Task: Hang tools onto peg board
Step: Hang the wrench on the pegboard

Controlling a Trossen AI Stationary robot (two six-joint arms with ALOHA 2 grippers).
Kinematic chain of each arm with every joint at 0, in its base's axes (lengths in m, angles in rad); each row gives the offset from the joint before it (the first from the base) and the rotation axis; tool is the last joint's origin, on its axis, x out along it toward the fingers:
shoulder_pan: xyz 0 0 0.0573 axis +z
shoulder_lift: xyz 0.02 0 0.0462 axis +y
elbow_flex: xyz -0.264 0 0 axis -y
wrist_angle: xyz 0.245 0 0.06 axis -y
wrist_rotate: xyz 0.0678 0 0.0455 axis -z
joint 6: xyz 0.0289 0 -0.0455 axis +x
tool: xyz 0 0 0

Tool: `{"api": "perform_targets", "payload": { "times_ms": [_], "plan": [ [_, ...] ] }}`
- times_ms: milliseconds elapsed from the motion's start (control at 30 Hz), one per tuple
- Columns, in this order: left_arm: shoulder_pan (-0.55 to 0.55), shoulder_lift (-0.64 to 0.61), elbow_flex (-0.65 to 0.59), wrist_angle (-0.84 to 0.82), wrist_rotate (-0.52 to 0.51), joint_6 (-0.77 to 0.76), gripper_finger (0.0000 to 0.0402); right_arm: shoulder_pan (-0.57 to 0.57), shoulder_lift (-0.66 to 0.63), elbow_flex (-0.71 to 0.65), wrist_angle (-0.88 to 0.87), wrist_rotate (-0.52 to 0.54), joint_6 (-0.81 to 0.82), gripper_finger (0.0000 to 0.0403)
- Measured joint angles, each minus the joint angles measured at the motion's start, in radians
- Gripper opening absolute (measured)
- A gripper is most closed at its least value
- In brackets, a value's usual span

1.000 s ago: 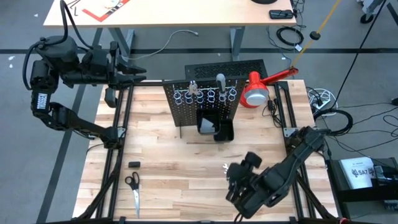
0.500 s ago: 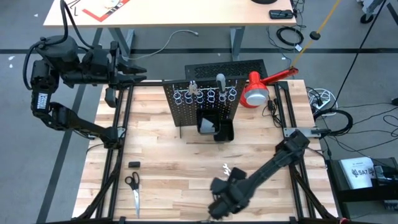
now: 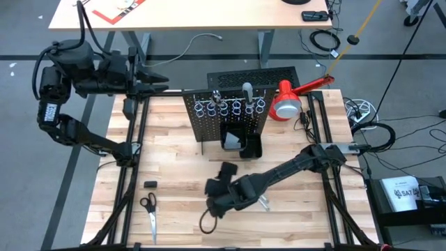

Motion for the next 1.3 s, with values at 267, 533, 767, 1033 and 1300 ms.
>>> {"api": "perform_targets", "payload": {
  "times_ms": [267, 533, 767, 1033, 1300],
  "plan": [
    [0.000, 0.021, 0.000, 0.025, 0.000, 0.006, 0.0105, -0.043, -0.001, 0.000, 0.513, -0.151, -0.439, 0.0226],
    [0.000, 0.042, 0.000, 0.027, 0.000, 0.004, 0.0105, -0.109, -0.078, 0.000, 0.636, -0.262, -0.611, 0.0226],
    [0.000, 0.044, 0.000, 0.029, 0.000, 0.005, 0.0105, -0.124, -0.205, 0.001, 0.549, -0.233, -0.704, 0.0226],
    [0.000, 0.044, 0.000, 0.028, 0.000, 0.005, 0.0105, -0.119, -0.401, 0.000, 0.382, -0.131, -0.768, 0.0226],
    [0.000, 0.044, 0.000, 0.028, -0.001, 0.006, 0.0105, -0.100, -0.654, 0.001, 0.183, 0.020, -0.767, 0.0226]
  ]
}}
